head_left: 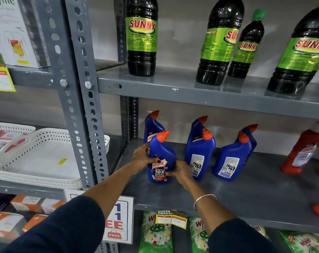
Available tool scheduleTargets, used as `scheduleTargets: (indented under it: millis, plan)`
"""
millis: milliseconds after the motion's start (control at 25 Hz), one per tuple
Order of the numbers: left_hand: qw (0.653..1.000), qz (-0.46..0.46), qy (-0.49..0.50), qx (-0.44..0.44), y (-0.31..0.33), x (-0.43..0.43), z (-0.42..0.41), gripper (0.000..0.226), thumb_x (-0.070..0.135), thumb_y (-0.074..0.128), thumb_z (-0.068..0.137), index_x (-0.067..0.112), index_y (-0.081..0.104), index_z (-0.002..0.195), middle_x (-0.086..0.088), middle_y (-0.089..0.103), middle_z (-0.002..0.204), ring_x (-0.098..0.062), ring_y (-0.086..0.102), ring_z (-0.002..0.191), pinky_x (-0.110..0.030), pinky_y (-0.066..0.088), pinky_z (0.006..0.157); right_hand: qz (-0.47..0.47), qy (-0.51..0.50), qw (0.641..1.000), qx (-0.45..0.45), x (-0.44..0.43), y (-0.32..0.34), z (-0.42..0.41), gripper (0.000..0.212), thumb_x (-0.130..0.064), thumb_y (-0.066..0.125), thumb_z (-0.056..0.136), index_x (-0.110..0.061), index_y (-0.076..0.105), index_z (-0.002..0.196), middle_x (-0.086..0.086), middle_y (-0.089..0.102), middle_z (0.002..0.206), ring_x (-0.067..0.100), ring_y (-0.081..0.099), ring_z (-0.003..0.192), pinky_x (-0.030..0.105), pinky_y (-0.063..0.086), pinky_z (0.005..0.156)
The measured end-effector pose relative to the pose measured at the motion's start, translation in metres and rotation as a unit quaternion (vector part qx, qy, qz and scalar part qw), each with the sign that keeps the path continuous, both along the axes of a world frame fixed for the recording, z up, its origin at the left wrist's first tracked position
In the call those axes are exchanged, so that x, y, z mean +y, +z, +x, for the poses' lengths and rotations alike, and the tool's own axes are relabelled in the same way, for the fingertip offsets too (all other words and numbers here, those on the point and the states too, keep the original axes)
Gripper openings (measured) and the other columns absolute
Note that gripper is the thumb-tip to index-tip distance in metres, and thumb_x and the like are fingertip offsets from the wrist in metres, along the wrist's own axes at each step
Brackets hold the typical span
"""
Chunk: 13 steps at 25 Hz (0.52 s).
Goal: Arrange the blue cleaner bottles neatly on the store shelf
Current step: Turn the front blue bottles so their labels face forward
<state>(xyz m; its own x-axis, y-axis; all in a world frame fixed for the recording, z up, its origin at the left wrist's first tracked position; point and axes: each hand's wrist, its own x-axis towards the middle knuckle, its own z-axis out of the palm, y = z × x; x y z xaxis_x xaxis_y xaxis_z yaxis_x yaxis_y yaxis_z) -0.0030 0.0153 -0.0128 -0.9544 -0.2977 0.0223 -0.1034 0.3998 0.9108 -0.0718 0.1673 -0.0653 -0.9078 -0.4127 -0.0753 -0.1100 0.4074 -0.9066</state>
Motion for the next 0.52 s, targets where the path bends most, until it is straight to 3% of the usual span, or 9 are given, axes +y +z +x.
scheduleTargets:
  millis: [80, 160, 280, 360, 440, 520]
  plan:
    - [1.000, -0.006, -0.006, -0.004, -0.002, -0.002, 0.000, 0.065, 0.007, 0.075, 0.066, 0.014, 0.046, 0.125, -0.014, 0.061, 0.115, -0.029, 0.058, 0.107, -0.051, 0.051, 0.092, 0.024, 0.010, 1.000, 0.002, 0.000, 0.002, 0.002, 0.055, 0.007, 0.075, 0.062, -0.005, 0.056, 0.112, 0.019, 0.066, 0.114, 0.032, 0.062, 0.105, 0.052, 0.049, 0.095]
    - [0.999, -0.006, -0.032, -0.021, 0.000, -0.004, 0.000, 0.069, 0.008, 0.076, 0.065, 0.015, 0.043, 0.126, -0.011, 0.061, 0.117, -0.028, 0.056, 0.111, -0.050, 0.049, 0.096, 0.026, 0.006, 1.000, -0.014, 0.005, 0.007, 0.003, 0.055, 0.010, 0.072, 0.064, -0.001, 0.052, 0.115, 0.018, 0.063, 0.112, 0.034, 0.060, 0.105, 0.043, 0.054, 0.089]
    - [1.000, 0.007, -0.028, 0.012, 0.014, -0.002, -0.002, 0.070, 0.017, 0.077, 0.066, 0.014, 0.039, 0.125, -0.005, 0.056, 0.117, -0.024, 0.055, 0.109, -0.043, 0.048, 0.096, 0.013, -0.041, 0.999, -0.021, 0.025, 0.015, 0.006, 0.043, 0.011, 0.062, 0.075, 0.005, 0.050, 0.116, 0.016, 0.052, 0.102, 0.026, 0.057, 0.081, 0.015, 0.053, 0.051]
    - [0.996, 0.000, 0.010, 0.090, 0.034, 0.008, -0.008, 0.067, 0.021, 0.075, 0.069, 0.013, 0.040, 0.125, -0.004, 0.053, 0.116, -0.022, 0.054, 0.107, -0.036, 0.046, 0.092, 0.035, -0.121, 0.992, 0.015, 0.043, 0.018, 0.005, 0.021, 0.002, 0.068, 0.072, -0.011, 0.061, 0.086, 0.015, 0.060, 0.090, 0.025, 0.059, 0.077, 0.022, 0.053, 0.058]
    - [0.985, -0.024, 0.045, 0.164, 0.055, 0.027, -0.017, 0.060, 0.022, 0.070, 0.074, 0.012, 0.041, 0.125, -0.006, 0.051, 0.119, -0.022, 0.052, 0.110, -0.029, 0.041, 0.089, 0.086, -0.200, 0.975, 0.051, 0.064, 0.018, 0.002, 0.026, -0.007, 0.069, 0.069, -0.025, 0.054, 0.058, 0.014, 0.069, 0.085, 0.029, 0.064, 0.082, 0.031, 0.051, 0.072]
    - [0.966, -0.102, 0.060, 0.230, 0.071, 0.051, -0.024, 0.056, 0.023, 0.067, 0.078, 0.010, 0.041, 0.126, -0.011, 0.049, 0.128, -0.026, 0.048, 0.117, -0.030, 0.040, 0.095, 0.099, -0.266, 0.956, 0.067, 0.082, 0.019, -0.002, 0.027, -0.009, 0.068, 0.071, -0.025, 0.051, 0.056, 0.016, 0.071, 0.090, 0.032, 0.064, 0.086, 0.035, 0.050, 0.076]
